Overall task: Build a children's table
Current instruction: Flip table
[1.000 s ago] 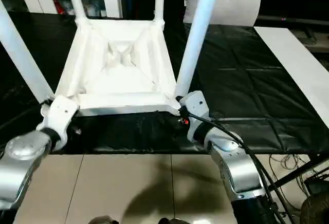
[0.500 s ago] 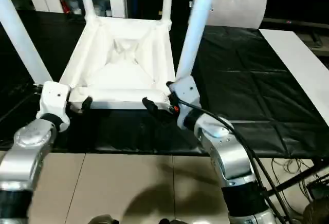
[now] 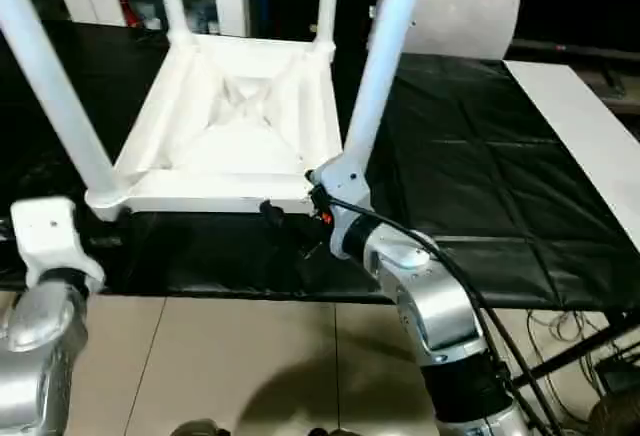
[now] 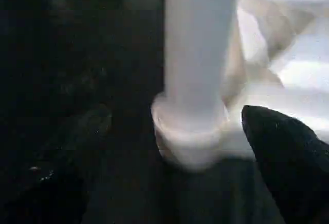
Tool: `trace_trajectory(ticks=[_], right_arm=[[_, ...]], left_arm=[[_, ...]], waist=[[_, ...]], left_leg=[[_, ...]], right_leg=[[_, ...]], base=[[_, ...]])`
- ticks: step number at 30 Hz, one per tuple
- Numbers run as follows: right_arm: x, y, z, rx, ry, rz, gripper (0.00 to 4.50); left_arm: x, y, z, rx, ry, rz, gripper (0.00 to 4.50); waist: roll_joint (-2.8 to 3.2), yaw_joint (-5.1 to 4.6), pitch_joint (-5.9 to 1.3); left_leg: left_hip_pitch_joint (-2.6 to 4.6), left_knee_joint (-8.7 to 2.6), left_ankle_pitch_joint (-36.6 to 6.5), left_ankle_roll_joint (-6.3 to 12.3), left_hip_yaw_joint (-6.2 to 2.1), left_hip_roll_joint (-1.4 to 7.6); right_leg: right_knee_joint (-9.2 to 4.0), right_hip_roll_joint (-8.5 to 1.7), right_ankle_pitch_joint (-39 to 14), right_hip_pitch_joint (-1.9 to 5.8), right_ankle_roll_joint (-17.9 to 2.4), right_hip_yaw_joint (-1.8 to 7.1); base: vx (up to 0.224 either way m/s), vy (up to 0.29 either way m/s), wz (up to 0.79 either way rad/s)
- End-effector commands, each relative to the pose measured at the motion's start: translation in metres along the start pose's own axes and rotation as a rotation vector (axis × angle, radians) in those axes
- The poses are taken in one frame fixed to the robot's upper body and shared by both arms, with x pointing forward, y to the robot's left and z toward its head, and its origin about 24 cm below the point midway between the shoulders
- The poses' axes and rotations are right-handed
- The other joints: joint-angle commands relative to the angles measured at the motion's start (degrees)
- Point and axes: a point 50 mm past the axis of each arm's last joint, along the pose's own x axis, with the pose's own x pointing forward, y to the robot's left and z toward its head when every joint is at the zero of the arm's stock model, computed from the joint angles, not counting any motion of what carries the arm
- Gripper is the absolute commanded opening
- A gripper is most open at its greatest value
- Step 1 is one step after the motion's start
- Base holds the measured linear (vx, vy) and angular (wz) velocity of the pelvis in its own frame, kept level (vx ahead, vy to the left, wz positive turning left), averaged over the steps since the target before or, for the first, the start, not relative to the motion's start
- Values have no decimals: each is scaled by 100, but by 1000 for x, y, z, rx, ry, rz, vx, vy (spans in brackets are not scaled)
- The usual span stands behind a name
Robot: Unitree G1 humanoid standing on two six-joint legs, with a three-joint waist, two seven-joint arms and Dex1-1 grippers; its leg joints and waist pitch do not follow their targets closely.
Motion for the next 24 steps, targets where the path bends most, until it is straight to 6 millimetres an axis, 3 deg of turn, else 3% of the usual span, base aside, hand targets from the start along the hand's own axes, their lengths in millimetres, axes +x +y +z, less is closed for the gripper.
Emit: trace_trajectory(ticks=[1, 2, 4, 6, 11, 13, 14, 19, 24], right_arm=[[-2, -5, -1, 5, 9, -3, 450], [-1, -3, -2, 14, 20, 5, 450], [0, -2, -3, 21, 33, 4, 450], [2, -2, -3, 24, 39, -2, 450], [13, 3, 0, 58, 8, 4, 450], [15, 5, 1, 59, 6, 7, 450], [17, 9, 1, 66, 6, 34, 450], [17, 11, 2, 72, 8, 47, 450], [15, 10, 2, 68, 13, 49, 450]], left_arm=[[6, -1, -1, -3, 7, -22, 449], [18, 2, 3, 0, 12, -35, 449], [30, 5, 6, 9, 21, -51, 449], [36, 6, 7, 12, 23, -57, 432], [48, 6, 10, 17, 23, -103, 396], [50, 5, 10, 16, 25, -111, 384], [51, 1, 9, 12, 26, -145, 367], [53, -4, 7, 12, 24, -172, 332], [54, -5, 5, 12, 16, -187, 297]], waist=[[99, -14, -404], [171, 2, -426], [199, 21, -443], [185, 19, -463], [215, 11, -504], [236, 21, -470], [221, 22, -493], [224, 38, -459], [199, 41, -463]], left_leg=[[-16, -430, -618, 504, -215, 521], [-11, -413, -542, 490, -221, 520], [11, -402, -484, 485, -214, 495], [-23, -406, -327, 483, -242, 549], [-49, -392, -168, 442, -228, 567], [-33, -402, -234, 431, -217, 581], [-26, -403, -258, 406, -214, 589], [-9, -432, -482, 316, -210, 601], [-22, -426, -492, 290, -193, 562]], right_leg=[[-558, -849, -1992, 277, 300, 506], [-510, -873, -1795, 278, 193, 523], [-496, -871, -1624, 270, 135, 541], [-433, -888, -1277, 296, -17, 546], [-331, -940, -727, 329, -437, 577], [-349, -928, -770, 304, -474, 576], [-336, -934, -773, 325, -482, 580], [-380, -943, -1073, 313, -442, 588], [-440, -956, -1467, 335, -251, 578]], base=[[0, 0, 0], [0, 0, 0], [0, 0, 0], [0, 0, 0], [0, 0, 0], [0, 0, 0], [0, 0, 0], [0, 0, 0], [0, 0, 0]])
